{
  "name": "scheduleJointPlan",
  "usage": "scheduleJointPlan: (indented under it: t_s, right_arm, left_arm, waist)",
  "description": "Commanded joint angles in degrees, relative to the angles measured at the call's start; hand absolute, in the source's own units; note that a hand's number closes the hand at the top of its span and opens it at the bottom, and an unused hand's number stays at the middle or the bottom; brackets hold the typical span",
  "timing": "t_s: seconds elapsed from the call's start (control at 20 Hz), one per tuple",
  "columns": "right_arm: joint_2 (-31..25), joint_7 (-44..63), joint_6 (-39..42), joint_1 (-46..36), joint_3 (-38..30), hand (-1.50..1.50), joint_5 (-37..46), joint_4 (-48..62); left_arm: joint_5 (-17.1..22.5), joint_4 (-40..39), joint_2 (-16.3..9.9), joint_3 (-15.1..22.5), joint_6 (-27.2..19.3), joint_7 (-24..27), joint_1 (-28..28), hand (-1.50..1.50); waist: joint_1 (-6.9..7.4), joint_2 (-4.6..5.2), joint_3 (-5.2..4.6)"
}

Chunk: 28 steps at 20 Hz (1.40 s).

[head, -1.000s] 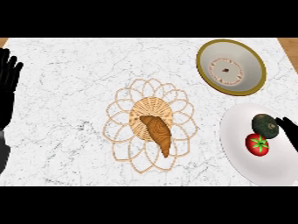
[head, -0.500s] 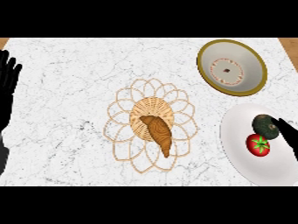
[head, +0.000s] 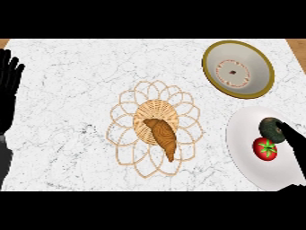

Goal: Pick the tomato from the plate and place it in the bowl

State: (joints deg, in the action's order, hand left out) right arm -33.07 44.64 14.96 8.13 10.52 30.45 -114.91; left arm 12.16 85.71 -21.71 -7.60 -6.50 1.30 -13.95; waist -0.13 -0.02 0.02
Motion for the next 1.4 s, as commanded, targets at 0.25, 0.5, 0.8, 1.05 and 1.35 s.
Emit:
scheduleJointPlan:
  t_s: [0.25,0.5,0.8,1.05,1.35]
  right_arm:
    - [3.9,-15.79,-3.18,1.86,-1.6,-1.5,5.57,10.76]
    - [7.03,-13.83,-0.1,-2.36,-2.44,-1.5,8.51,12.51]
    - [10.16,-13.37,2.04,-3.38,-3.67,-1.5,10.37,14.04]
    - [11.52,-18.06,1.33,-5.45,-5.9,-1.5,12.36,20.92]
    - [13.37,-19.35,-0.26,-2.57,-7.11,-1.5,14.55,22.94]
  left_arm:
    - [-0.83,-1.97,0.67,-1.87,2.57,0.54,-1.07,0.0]
    - [0.02,-0.45,-0.06,-4.28,5.1,-0.21,0.57,0.0]
    - [-0.36,3.83,2.16,-4.48,5.91,-0.08,4.93,0.0]
    - [-4.67,-0.96,4.29,-2.65,2.85,-0.7,-1.69,0.0]
    - [-4.06,-0.47,3.63,-4.77,3.93,-1.21,-1.63,0.0]
  waist:
    - [-0.01,0.03,0.01]
    - [0.23,0.0,-0.01]
    - [0.26,-0.03,-0.01]
    - [0.03,0.03,-0.01]
    - [-0.06,0.0,-0.02]
